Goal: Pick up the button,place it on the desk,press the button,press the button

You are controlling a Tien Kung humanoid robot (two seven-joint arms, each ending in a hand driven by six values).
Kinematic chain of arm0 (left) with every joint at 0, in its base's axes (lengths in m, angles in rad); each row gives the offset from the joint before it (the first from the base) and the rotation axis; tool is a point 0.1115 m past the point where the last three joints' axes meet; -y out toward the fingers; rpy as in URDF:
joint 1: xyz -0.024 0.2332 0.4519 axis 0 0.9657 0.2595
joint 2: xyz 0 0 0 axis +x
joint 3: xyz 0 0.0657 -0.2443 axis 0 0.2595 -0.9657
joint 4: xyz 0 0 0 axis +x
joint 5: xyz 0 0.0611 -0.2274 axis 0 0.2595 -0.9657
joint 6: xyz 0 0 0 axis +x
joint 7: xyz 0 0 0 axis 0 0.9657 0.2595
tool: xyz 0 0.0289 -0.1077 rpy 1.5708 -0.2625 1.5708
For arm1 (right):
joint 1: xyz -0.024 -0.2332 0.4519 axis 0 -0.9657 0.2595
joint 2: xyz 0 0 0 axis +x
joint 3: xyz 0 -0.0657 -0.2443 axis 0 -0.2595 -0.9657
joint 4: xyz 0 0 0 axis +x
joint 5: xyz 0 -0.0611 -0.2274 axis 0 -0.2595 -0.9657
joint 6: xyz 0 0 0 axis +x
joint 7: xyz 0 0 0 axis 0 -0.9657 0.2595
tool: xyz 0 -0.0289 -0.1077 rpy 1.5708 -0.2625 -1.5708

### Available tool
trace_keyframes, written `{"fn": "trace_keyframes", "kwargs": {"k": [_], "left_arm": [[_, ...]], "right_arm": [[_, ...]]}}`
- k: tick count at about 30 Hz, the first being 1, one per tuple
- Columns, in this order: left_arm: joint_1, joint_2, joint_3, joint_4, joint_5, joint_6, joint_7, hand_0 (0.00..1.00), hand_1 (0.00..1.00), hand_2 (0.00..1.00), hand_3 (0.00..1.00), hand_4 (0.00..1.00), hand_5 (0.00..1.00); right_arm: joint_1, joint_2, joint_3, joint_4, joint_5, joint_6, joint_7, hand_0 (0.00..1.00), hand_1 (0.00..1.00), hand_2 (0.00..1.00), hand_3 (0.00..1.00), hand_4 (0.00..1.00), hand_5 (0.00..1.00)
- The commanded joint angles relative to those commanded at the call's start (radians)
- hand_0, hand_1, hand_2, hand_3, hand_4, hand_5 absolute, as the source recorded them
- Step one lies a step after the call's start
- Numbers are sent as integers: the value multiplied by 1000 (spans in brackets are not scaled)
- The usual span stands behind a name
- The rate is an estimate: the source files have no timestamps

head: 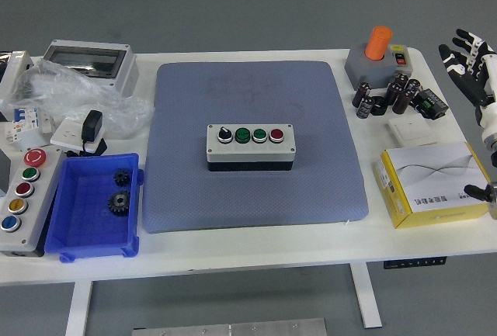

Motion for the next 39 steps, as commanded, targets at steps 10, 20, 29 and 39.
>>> {"fn": "trace_keyframes", "kwargs": {"k": [10, 20, 29, 39], "left_arm": [[-16, 22, -82, 0, 88, 33, 32, 599, 584, 554, 623, 677, 303], [-10, 42, -113, 0, 119, 52, 21, 600, 587, 550, 618, 659, 308], [-7, 37, -75, 0, 93, 62, 2, 599, 585, 550, 617, 650, 307], [8, 17, -81, 0, 79, 62, -8, 597, 583, 548, 614, 635, 298]], "right_arm": [[-71, 152, 66, -4, 246, 2, 119, 869, 806, 854, 911, 827, 528], [-100, 228, 25, -16, 398, -10, 227, 680, 656, 697, 737, 789, 526], [-46, 211, -87, -43, 463, -90, 258, 649, 639, 681, 714, 769, 510], [-28, 212, -129, 65, 197, -281, 76, 630, 628, 678, 700, 696, 448]]}}
